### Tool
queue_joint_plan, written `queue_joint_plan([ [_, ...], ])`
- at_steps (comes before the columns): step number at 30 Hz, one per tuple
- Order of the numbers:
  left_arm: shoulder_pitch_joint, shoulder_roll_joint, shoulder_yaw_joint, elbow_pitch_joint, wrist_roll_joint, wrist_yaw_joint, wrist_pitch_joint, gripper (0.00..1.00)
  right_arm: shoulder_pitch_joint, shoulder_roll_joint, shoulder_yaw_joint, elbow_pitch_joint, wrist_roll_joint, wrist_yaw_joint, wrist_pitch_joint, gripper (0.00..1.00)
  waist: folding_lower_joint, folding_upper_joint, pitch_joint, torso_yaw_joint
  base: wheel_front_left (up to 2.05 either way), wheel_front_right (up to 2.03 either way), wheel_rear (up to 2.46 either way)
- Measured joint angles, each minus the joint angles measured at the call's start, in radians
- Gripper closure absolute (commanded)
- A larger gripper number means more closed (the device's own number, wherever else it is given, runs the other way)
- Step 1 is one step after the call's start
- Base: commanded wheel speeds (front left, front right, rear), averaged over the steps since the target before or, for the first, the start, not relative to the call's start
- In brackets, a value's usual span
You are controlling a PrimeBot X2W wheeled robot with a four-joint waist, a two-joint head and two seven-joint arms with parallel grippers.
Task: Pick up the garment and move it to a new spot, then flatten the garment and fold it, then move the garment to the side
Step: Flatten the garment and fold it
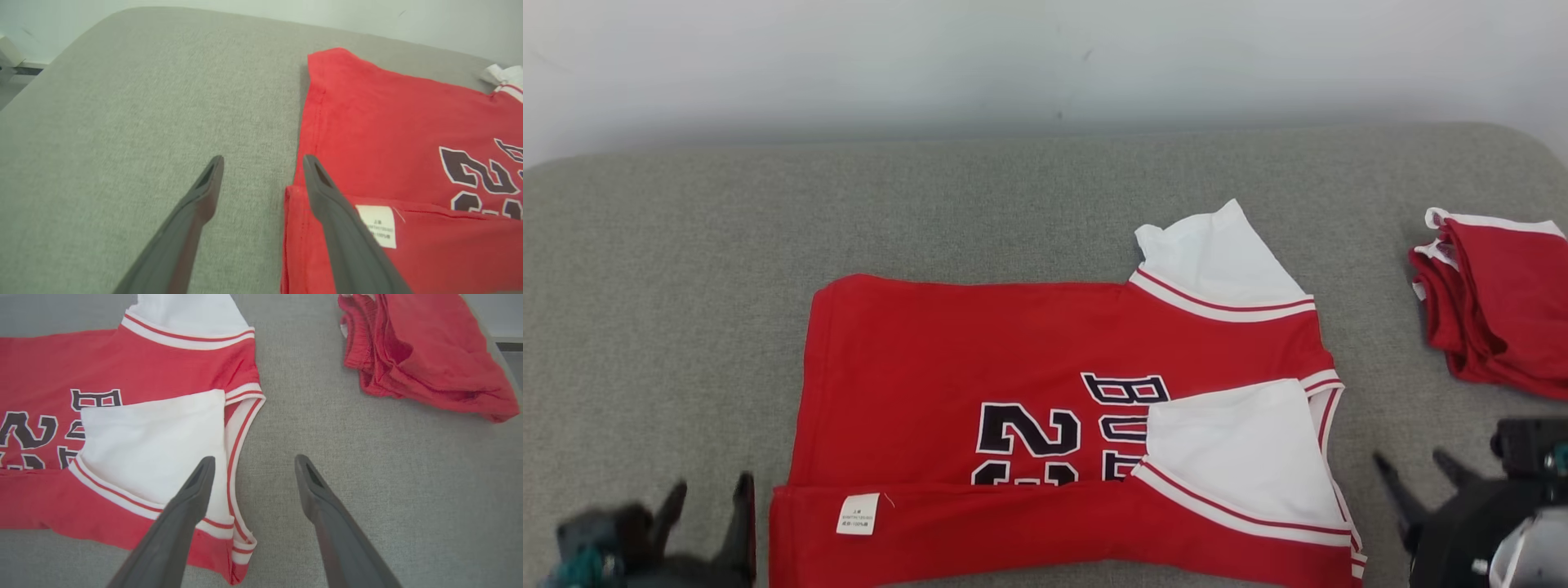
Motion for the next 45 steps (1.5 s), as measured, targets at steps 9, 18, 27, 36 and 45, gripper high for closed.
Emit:
queue_joint_plan([
  [9,-0.363,0.005,-0.088,0.12,0.044,-0.103,0.141,0.0,-0.27,-0.095,0.134,0.009,0.009,0.0,0.035,0.0,0.0002,0.0,0.072,-0.005,0.0,0.0,0.0],
  [18,-0.714,-0.018,-0.172,0.431,0.13,-0.198,0.21,0.0,-0.466,-0.117,0.289,0.091,0.026,0.0,0.009,0.0,0.0004,0.0001,0.194,-0.032,0.0,0.0,0.0],
  [27,-0.835,-0.047,-0.22,0.638,0.153,-0.271,0.223,0.0,-0.47,-0.131,0.262,0.114,0.021,0.0,-0.018,0.0,0.0002,0.0001,0.277,-0.076,0.0,0.0,0.0],
  [36,-0.898,-0.069,-0.221,0.705,0.152,-0.276,0.184,0.0,-0.464,-0.124,0.252,0.122,0.01,0.0,-0.026,0.0,0.0002,0.0001,0.286,-0.078,0.0,0.0,0.0],
  [45,-0.915,-0.053,-0.211,0.712,0.152,-0.239,0.183,0.0,-0.444,-0.121,0.242,0.142,0.01,0.0,-0.031,0.0,0.0001,0.0002,0.241,-0.068,0.0,0.0,0.0],
])
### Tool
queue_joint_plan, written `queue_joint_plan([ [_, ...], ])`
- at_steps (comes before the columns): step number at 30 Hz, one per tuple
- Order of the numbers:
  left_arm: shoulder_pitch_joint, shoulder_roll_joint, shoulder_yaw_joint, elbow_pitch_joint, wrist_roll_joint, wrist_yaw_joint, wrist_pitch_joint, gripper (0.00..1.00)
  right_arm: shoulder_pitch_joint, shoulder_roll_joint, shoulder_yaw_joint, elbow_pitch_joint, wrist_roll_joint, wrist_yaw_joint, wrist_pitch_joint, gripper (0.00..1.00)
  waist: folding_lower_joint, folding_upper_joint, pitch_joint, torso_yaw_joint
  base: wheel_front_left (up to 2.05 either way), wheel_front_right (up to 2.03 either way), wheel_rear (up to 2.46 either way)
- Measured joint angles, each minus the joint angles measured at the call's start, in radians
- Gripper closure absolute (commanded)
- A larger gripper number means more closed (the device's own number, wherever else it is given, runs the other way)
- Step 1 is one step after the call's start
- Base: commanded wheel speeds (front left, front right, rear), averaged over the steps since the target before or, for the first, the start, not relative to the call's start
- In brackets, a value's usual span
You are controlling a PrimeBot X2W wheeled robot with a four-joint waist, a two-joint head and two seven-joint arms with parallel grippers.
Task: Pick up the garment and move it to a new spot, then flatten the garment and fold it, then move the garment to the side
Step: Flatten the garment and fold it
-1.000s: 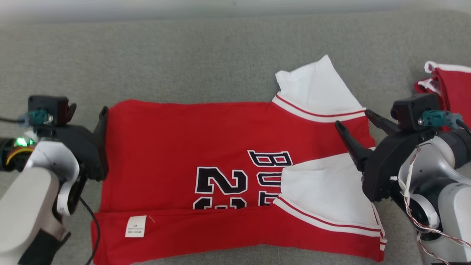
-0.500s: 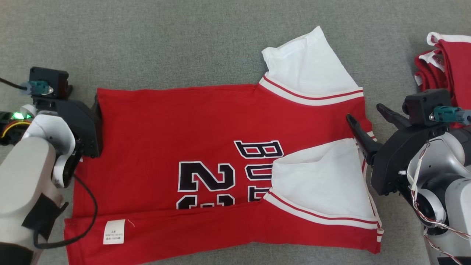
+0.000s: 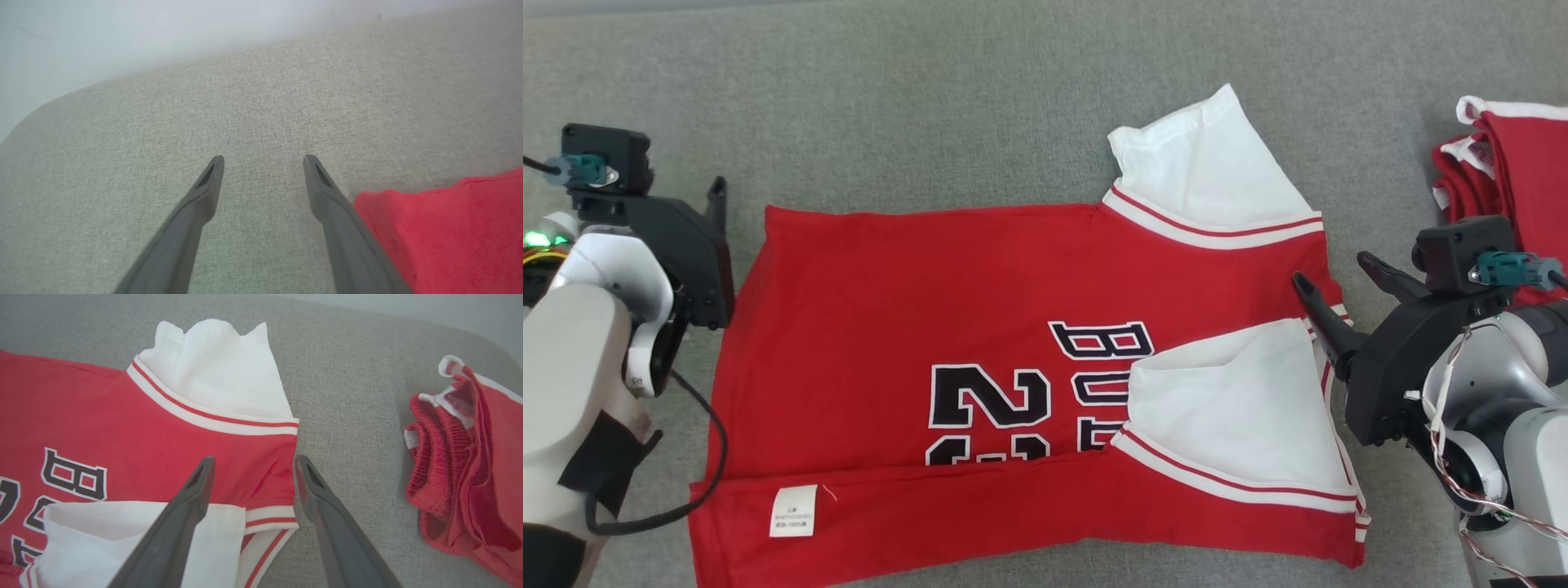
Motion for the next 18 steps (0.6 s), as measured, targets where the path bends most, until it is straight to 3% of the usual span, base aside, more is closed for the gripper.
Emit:
queue_joint_plan([
  [7,0.044,-0.002,-0.033,-0.107,-0.028,-0.04,0.104,0.0,0.028,-0.001,-0.026,-0.003,0.0,0.0,0.003,0.0,-0.0001,0.0,-0.041,0.012,0.0,0.0,0.0],
  [11,0.069,0.008,-0.054,-0.157,-0.018,-0.014,0.142,0.0,0.04,0.005,-0.023,-0.011,0.0,0.0,0.006,0.0,-0.0001,-0.0001,-0.045,0.006,0.0,0.0,0.0],
  [18,0.099,0.007,-0.06,-0.181,-0.045,-0.014,0.181,0.0,0.039,0.009,-0.021,-0.02,0.0,0.0,0.005,0.0,-0.0001,-0.0001,-0.02,-0.027,0.0,0.0,0.0],
])
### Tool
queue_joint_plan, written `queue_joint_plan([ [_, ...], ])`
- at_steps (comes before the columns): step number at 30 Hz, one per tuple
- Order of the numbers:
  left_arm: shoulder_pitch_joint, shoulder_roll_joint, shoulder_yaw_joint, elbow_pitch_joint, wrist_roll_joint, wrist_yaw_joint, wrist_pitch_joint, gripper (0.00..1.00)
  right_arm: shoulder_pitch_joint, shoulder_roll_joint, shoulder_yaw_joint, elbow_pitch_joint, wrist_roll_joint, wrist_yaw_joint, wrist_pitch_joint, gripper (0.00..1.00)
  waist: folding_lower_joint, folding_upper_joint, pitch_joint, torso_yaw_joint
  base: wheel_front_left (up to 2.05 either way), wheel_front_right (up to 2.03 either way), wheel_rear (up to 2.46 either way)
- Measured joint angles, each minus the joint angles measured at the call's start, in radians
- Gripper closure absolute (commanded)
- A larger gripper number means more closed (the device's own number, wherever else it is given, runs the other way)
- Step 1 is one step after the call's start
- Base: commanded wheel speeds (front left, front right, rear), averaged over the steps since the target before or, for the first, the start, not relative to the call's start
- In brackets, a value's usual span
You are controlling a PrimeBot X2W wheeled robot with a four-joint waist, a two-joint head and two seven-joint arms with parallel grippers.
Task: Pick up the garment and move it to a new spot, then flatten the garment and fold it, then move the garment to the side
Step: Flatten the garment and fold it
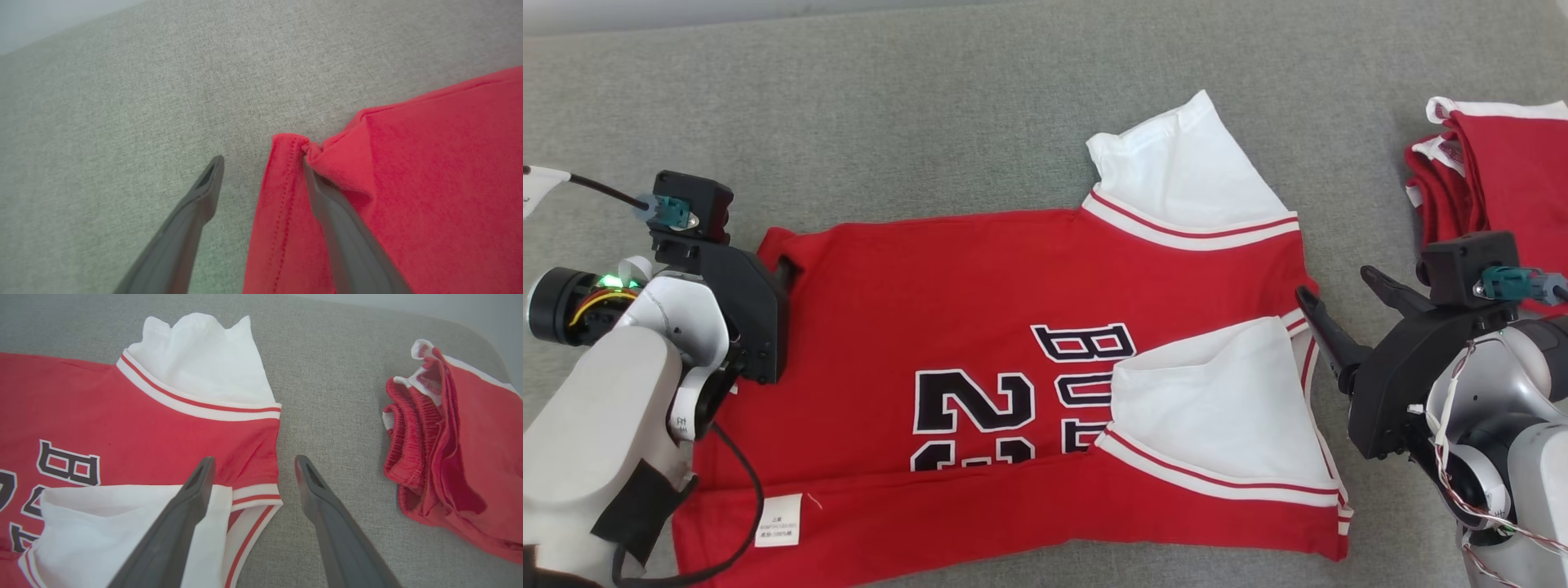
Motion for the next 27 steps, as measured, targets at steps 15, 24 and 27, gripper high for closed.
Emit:
queue_joint_plan([
  [15,-0.043,-0.005,-0.034,0.064,-0.005,-0.037,0.048,1.0,-0.002,0.006,0.026,0.01,0.0,0.0,0.0,0.0,0.0,0.0,0.008,-0.025,0.0,0.0,0.0],
  [24,-0.064,0.0,-0.016,0.1,0.02,0.044,0.001,1.0,-0.034,0.002,0.015,0.005,-0.013,0.0,-0.015,0.0,0.0,0.0,0.02,-0.027,0.0,0.0,0.0],
  [27,-0.065,0.002,0.001,0.103,0.021,0.069,-0.026,1.0,-0.067,0.002,0.014,0.014,-0.029,0.0,-0.019,0.0,0.0,0.0,0.028,-0.019,0.0,0.0,0.0],
])
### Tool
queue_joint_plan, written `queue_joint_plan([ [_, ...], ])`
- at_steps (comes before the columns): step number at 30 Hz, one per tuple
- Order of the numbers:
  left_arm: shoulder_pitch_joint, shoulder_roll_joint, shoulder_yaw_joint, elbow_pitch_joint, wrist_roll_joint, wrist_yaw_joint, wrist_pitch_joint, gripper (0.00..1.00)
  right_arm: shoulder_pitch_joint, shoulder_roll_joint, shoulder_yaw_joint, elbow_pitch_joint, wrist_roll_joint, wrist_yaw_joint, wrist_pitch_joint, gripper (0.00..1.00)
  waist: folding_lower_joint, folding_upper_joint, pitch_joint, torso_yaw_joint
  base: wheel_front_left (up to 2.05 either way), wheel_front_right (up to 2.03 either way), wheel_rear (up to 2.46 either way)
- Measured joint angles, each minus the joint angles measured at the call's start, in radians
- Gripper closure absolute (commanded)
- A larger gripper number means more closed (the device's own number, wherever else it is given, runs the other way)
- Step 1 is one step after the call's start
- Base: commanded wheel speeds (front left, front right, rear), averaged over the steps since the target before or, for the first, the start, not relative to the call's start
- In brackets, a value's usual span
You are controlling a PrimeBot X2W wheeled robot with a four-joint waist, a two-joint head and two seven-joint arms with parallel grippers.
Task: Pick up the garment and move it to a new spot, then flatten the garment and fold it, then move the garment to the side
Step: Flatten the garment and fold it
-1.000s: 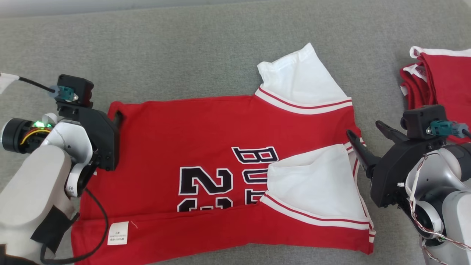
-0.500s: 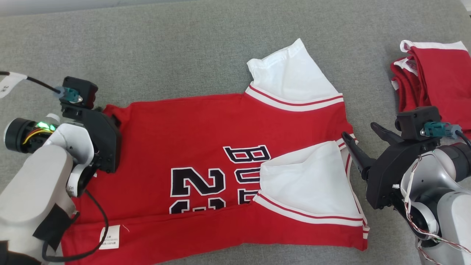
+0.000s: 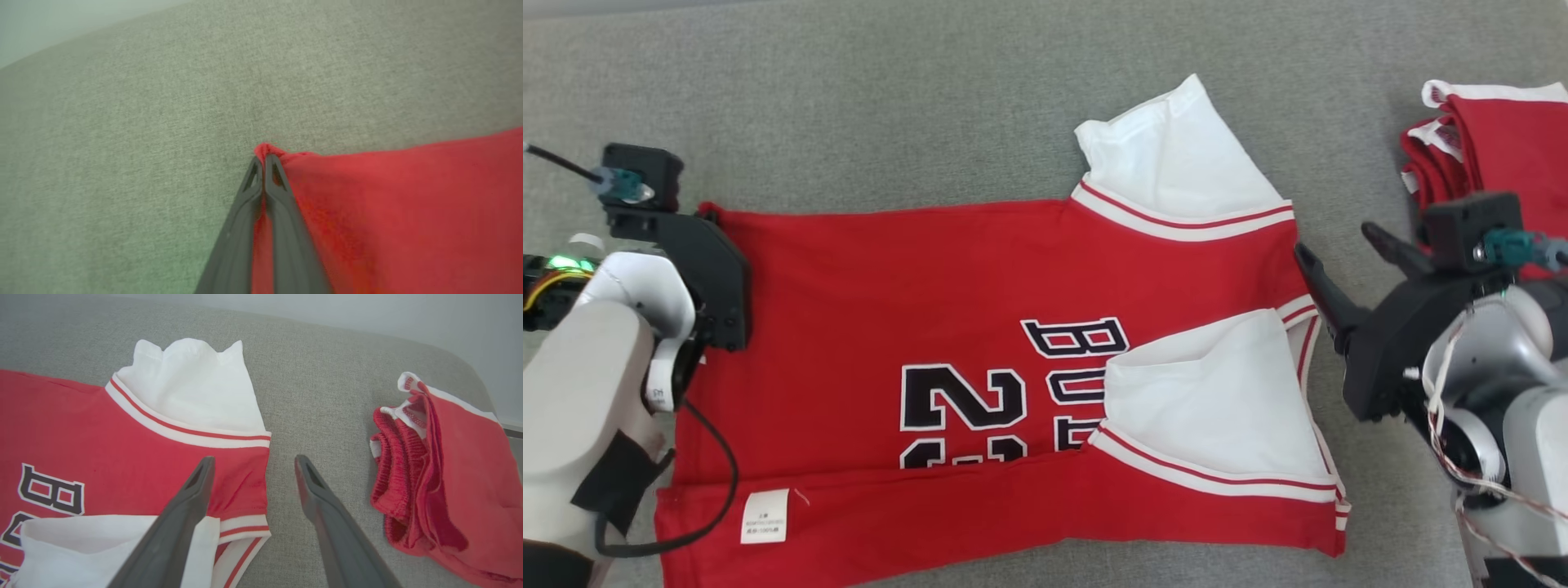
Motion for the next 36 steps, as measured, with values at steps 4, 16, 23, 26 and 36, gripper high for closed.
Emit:
queue_joint_plan([
  [4,0.002,0.005,0.036,-0.007,-0.03,0.013,-0.036,1.0,-0.071,0.002,0.012,0.034,-0.004,0.0,0.02,0.0,0.0,0.0,0.012,0.013,0.0,0.0,0.0],
  [16,-0.001,0.002,0.088,-0.061,-0.112,-0.028,-0.062,1.0,-0.445,0.009,0.026,0.374,0.001,0.0,0.093,0.0,0.0001,0.0,0.066,0.045,0.0,0.0,0.0],
  [23,-0.021,-0.023,0.078,-0.109,-0.119,-0.041,-0.062,1.0,-0.619,0.013,0.056,0.627,-0.041,0.0,0.071,0.0,0.0001,0.0,0.099,0.087,0.0,0.0,0.0],
  [26,-0.033,-0.038,0.076,-0.126,-0.125,-0.044,-0.064,1.0,-0.669,0.014,0.061,0.7,-0.051,0.0,0.041,0.0,0.0001,0.0,0.114,0.109,0.0,0.0,0.0],
  [36,-0.041,-0.06,0.068,-0.163,-0.144,-0.054,-0.073,1.0,-0.755,0.02,0.101,0.875,-0.052,0.0,0.017,1.0,0.0,-0.0001,0.153,0.158,0.0,0.0,0.0],
])
